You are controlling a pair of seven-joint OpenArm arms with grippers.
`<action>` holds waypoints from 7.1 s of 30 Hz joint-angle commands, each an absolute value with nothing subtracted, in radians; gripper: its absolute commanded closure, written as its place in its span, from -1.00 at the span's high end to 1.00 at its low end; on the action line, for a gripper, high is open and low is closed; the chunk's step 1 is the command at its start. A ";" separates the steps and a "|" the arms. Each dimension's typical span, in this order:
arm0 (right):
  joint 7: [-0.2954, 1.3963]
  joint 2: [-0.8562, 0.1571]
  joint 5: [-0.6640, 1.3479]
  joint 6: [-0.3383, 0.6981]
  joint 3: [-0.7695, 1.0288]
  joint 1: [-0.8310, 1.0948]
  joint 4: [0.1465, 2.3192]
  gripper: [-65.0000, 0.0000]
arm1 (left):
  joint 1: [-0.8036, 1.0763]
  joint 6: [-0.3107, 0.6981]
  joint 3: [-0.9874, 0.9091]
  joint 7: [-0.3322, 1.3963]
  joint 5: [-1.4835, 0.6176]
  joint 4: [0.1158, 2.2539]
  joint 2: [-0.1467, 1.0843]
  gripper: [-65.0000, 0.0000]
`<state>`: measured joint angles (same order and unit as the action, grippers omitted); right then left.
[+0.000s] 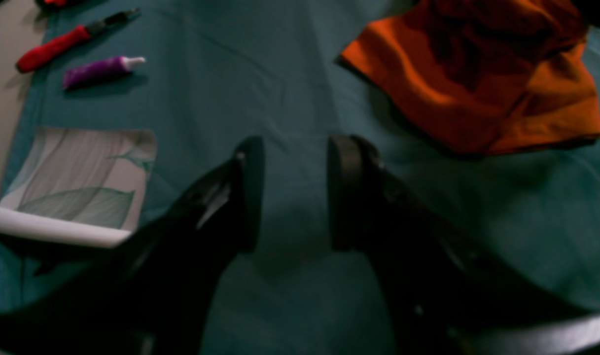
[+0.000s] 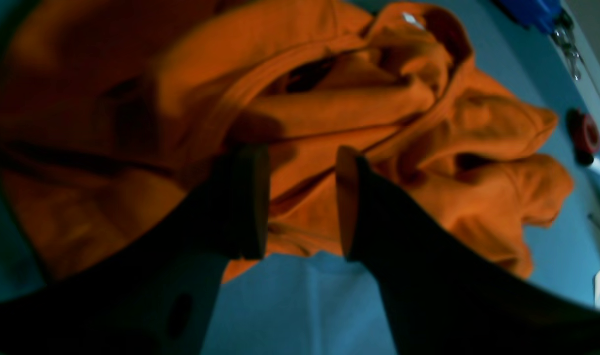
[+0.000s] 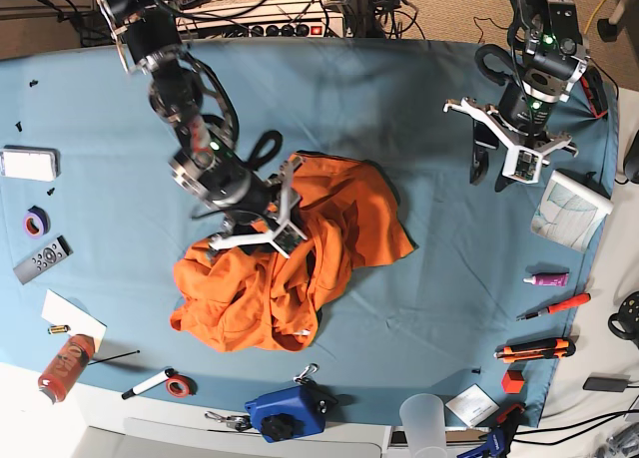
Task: Layout the t-shirt on the table in an organized manner, then fold the t-shirt properly
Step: 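Lower the right gripper onto the crumpled orange t-shirt and grasp it, then drag the grasped shirt fabric with the right gripper away from the shirt, then lower the left gripper and grasp the shirt's other edge, then lift the shirt with both grippers and lay it down stretched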
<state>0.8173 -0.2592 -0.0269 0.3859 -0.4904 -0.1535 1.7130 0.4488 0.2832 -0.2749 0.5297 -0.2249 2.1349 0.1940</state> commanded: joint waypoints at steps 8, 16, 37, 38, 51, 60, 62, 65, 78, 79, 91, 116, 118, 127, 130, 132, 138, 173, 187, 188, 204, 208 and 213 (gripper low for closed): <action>0.839 -0.258 -0.029 0.273 -0.529 -0.200 1.679 -0.96 | 0.446 0.282 -0.278 0.504 -0.231 2.152 0.199 -0.30; 0.846 -0.261 -0.227 0.128 -0.528 -0.229 1.682 -1.00 | 0.446 0.282 -0.278 0.504 -0.231 2.152 0.199 -0.30; 0.846 -0.300 0.099 0.217 0.211 -0.402 1.660 -1.00 | 0.446 0.428 -0.176 0.503 -0.295 2.152 0.199 -0.23; 0.846 -0.311 0.107 0.218 0.235 -0.400 1.637 -1.00 | 0.445 0.428 -0.140 0.499 -0.280 2.152 0.199 -0.21; 0.882 -0.352 0.268 0.365 0.434 -0.394 1.382 -1.00 | 0.262 0.220 0.244 0.493 0.036 2.099 0.199 0.00; 1.244 -0.363 0.614 0.698 0.437 -0.396 1.382 -0.41 | 0.211 0.171 0.265 0.493 0.061 1.996 0.200 0.00; 1.316 -0.363 0.682 0.698 0.438 -0.395 1.382 -0.23 | 0.211 0.144 0.265 0.496 0.061 1.996 0.199 0.00; 1.328 -0.363 0.696 0.698 0.438 -0.393 1.382 -0.23 | 0.211 0.141 0.265 0.501 0.061 1.996 0.199 0.00; 1.059 -0.342 0.533 0.657 0.437 -0.396 1.378 -0.23 | 0.211 0.141 0.265 0.501 0.060 1.996 0.199 0.00; 1.055 -0.332 0.533 0.657 0.435 -0.397 1.378 -0.23 | 0.211 0.142 0.265 0.501 0.060 1.996 0.199 0.00; 0.859 -0.263 0.396 0.553 0.244 -0.459 1.166 -0.24 | 0.219 0.142 0.266 0.508 0.060 1.996 0.199 0.00; 0.928 -0.233 0.278 0.489 0.435 -0.558 1.321 -1.00 | -0.032 0.276 0.266 0.485 0.049 1.778 0.200 0.00; 0.925 -0.233 0.275 0.490 0.433 -0.548 1.321 -1.00 | -0.120 0.283 0.266 0.492 0.048 1.678 0.200 0.00; 0.924 -0.234 0.260 0.490 0.433 -0.526 1.321 -1.00 | -0.462 0.447 0.266 0.712 -0.171 1.274 0.203 0.00; 0.928 -0.241 0.261 0.490 0.433 -0.526 1.321 -1.00 | -0.517 0.448 0.266 0.757 -0.191 1.168 0.203 0.00; 0.928 -0.250 0.261 0.490 0.433 -0.526 1.321 -1.00 | -0.539 0.486 0.266 0.807 -0.236 1.106 0.203 0.00; 0.928 -0.272 0.261 0.490 0.433 -0.526 1.321 -1.00 | -0.540 0.548 0.266 0.910 -0.376 1.016 0.202 -0.01; 0.841 -0.344 0.298 0.466 0.433 -0.845 1.320 -1.00 | -1.261 0.400 0.265 1.148 -0.623 1.049 0.413 -1.00; 1.227 -0.467 0.600 0.497 0.453 -0.828 1.320 -1.00 | -1.122 0.400 0.265 1.323 -0.818 1.050 0.496 -1.00; 1.237 -0.477 0.615 0.503 0.453 -0.816 1.320 -1.00 | -1.097 0.401 0.265 1.329 -0.833 1.052 0.509 -1.00; 1.314 -0.508 0.707 0.538 0.476 -0.340 1.515 -1.00 | -0.530 0.410 0.212 1.329 -0.819 1.338 0.556 -1.00; 1.257 -0.476 0.708 0.540 0.575 -0.213 1.518 -1.00 | -0.383 0.372 0.119 1.298 -0.740 1.454 0.503 -1.00; 1.195 -0.393 0.723 0.621 0.716 -0.114 1.518 -1.00 | -0.287 0.355 0.014 1.273 -0.714 1.539 0.441 -1.00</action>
